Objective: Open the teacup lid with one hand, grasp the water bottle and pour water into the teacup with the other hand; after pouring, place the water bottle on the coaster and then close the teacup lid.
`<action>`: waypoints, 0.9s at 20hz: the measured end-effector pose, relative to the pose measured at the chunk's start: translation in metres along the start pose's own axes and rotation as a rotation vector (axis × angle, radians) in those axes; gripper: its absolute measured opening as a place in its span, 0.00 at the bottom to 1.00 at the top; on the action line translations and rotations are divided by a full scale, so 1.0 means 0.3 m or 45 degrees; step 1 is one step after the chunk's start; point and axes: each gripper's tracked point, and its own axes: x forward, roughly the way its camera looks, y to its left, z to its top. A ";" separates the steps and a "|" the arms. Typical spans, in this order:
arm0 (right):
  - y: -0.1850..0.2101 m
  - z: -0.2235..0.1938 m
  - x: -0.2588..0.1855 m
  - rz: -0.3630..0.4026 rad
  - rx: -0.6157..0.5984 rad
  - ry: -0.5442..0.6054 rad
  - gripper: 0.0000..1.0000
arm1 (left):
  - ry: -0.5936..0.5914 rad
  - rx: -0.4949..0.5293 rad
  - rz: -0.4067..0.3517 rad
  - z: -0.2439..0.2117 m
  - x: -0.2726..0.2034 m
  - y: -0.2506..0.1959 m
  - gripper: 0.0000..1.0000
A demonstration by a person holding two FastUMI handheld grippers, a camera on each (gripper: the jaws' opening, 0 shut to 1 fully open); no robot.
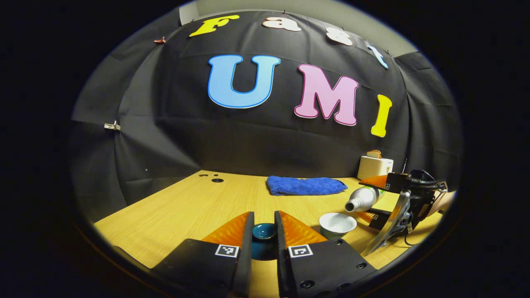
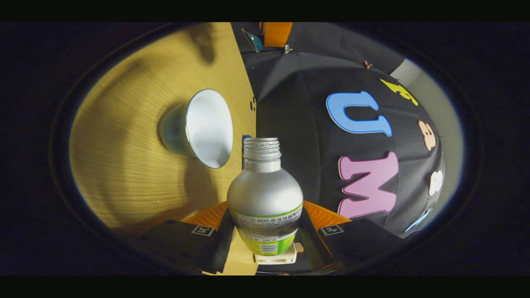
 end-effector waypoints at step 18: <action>-0.023 0.044 0.030 -0.087 -0.340 -0.094 0.76 | 0.004 0.015 -0.026 0.007 -0.006 -0.022 0.29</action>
